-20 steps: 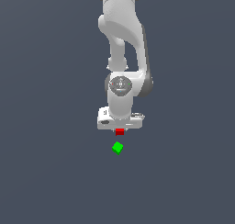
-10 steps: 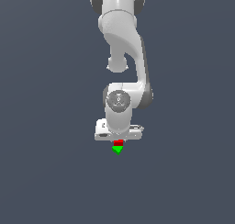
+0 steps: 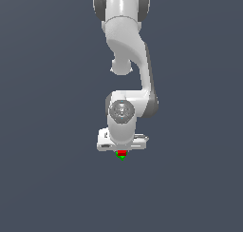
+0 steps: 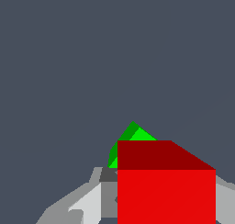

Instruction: Stack the red cube on top of the green cube.

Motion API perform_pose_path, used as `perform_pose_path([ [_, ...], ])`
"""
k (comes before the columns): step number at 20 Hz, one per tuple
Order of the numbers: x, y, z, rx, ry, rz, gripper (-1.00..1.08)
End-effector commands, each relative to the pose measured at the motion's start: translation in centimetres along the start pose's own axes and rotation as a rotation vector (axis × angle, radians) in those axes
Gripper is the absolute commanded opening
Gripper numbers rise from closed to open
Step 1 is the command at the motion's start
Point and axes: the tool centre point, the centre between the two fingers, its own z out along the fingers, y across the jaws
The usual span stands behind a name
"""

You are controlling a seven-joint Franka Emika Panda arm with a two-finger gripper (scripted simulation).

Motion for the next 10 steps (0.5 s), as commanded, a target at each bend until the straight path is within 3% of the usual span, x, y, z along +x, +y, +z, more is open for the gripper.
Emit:
perform_pose_path([
  [1, 0.19, 0.01, 0.05, 0.0, 0.0, 0.0, -1.0],
  [2, 0.2, 0.01, 0.05, 0.0, 0.0, 0.0, -1.0],
  [3, 0.2, 0.01, 0.05, 0.0, 0.0, 0.0, 1.0],
  [10, 0.2, 0.01, 0.05, 0.0, 0.0, 0.0, 1.0],
])
